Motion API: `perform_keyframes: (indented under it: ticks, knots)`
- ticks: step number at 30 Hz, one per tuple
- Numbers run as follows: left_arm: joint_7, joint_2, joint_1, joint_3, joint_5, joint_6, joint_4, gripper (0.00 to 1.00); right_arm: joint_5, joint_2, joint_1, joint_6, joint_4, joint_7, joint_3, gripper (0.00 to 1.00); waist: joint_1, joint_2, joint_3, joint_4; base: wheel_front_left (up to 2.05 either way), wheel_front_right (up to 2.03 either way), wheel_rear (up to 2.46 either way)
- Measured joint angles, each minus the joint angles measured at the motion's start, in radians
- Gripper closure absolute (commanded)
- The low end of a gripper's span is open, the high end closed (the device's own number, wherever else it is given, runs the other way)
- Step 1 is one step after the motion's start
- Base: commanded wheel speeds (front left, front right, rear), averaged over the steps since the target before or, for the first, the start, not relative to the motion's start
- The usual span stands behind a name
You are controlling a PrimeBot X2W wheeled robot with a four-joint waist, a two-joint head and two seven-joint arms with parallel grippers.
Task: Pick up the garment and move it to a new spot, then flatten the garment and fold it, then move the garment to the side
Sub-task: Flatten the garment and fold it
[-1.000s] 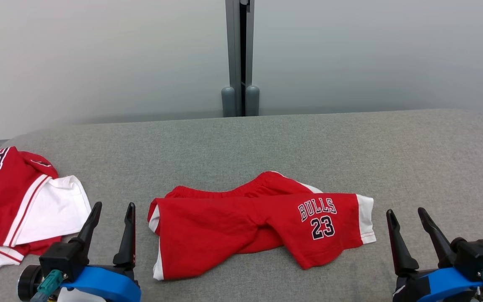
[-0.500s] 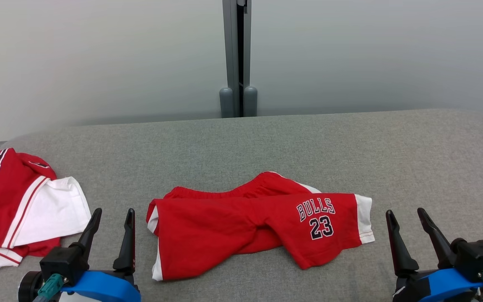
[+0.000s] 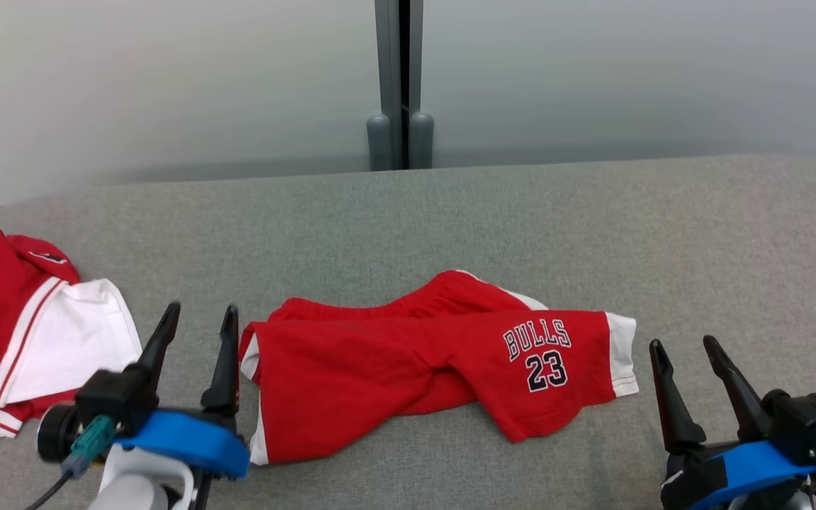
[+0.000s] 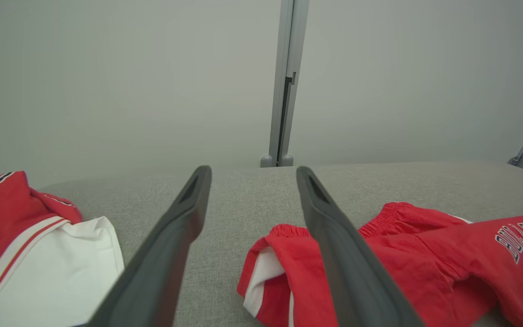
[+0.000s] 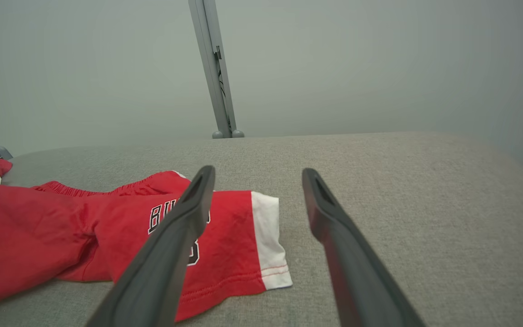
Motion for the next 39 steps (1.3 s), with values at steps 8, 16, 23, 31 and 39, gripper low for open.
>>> perform_keyframes:
  ticks: [8,16,23,31,39]
  knots:
    - [0.11,-0.069,-0.285,-0.102,0.048,-0.09,0.028,0.0,-0.007,0.0,-0.063,0.0,-0.013,-0.006,0.014,0.0,0.0003,0.0002,0.125,-0.03,0.0,0.0,0.0]
    - [0.326,-0.176,-0.52,-0.213,0.018,-0.2,0.212,0.0,-0.002,0.0,-0.122,0.0,0.008,-0.031,0.04,0.0,0.0004,0.0003,0.231,-0.084,0.0,0.0,0.0]
    - [0.469,-0.227,-0.63,-0.267,-0.041,-0.231,0.443,0.0,0.024,0.0,-0.155,0.0,0.053,-0.067,0.063,0.0,0.0003,0.0003,0.28,-0.132,0.0,0.0,0.0]
    - [0.562,-0.256,-0.672,-0.291,-0.106,-0.239,0.599,1.0,0.038,0.0,-0.174,0.0,0.109,-0.094,0.087,0.0,0.0001,0.0002,0.29,-0.158,0.0,0.0,0.0]
    - [0.485,-0.248,-0.706,-0.348,-0.114,-0.245,0.624,1.0,0.047,0.0,-0.2,0.0,0.143,-0.119,0.097,0.0,0.0001,0.0001,0.277,-0.17,0.0,0.0,0.0]
